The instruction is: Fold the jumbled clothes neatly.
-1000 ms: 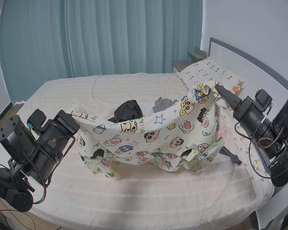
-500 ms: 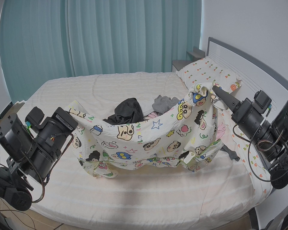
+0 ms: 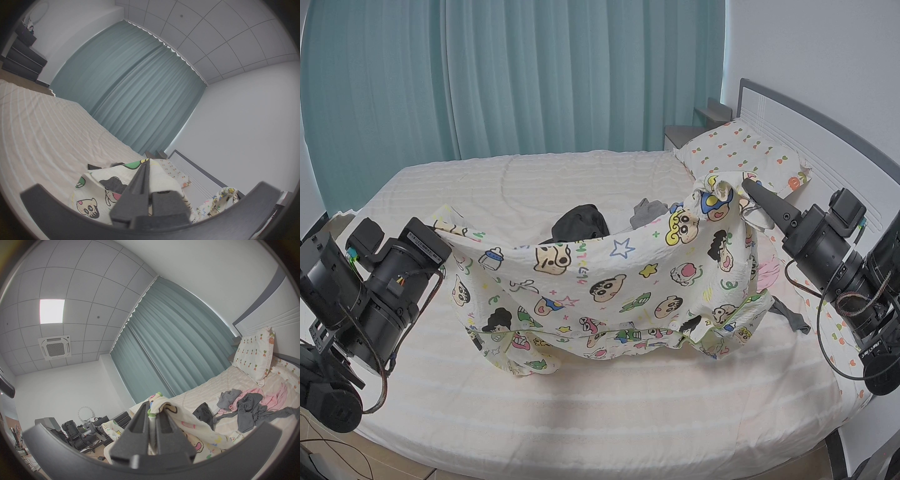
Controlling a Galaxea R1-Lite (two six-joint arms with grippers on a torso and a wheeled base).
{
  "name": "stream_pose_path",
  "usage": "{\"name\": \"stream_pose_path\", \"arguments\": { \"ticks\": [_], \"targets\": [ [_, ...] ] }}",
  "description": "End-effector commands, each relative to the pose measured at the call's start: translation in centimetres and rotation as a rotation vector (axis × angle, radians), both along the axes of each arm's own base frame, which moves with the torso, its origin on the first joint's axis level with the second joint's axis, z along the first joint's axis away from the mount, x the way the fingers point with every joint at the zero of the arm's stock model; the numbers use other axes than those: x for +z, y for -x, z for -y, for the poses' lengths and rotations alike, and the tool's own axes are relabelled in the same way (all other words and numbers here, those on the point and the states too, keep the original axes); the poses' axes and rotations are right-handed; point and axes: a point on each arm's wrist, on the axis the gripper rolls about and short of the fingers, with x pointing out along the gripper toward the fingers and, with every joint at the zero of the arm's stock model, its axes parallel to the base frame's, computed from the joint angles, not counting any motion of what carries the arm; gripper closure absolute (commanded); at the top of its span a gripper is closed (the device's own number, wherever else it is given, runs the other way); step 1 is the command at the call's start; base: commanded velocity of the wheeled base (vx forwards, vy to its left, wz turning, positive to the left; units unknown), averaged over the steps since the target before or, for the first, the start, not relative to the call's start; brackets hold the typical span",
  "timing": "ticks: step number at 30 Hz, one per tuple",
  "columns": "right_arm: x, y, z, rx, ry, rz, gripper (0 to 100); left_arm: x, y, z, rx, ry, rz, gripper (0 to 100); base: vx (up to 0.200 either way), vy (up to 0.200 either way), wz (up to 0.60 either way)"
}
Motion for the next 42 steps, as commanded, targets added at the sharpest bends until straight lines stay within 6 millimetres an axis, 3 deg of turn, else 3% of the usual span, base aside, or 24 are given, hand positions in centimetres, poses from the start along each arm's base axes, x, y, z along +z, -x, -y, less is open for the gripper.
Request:
{"name": "stream_pose_path", "arguments": {
  "ticks": [1, 42],
  "targets": [
    [0.0, 0.0, 0.0, 0.001, 0.001, 0.001, 100, 0.2, -0.2, -0.3, 0.014, 0.004, 0.008, 100, 0.0, 0.2, 0.0],
    [0.0, 0.9, -1.8, 0.044, -0.017, 0.018, 100, 0.6, -0.2, -0.8, 0.05, -0.038, 0.03, 100, 0.0, 0.2, 0.0]
  ]
}}
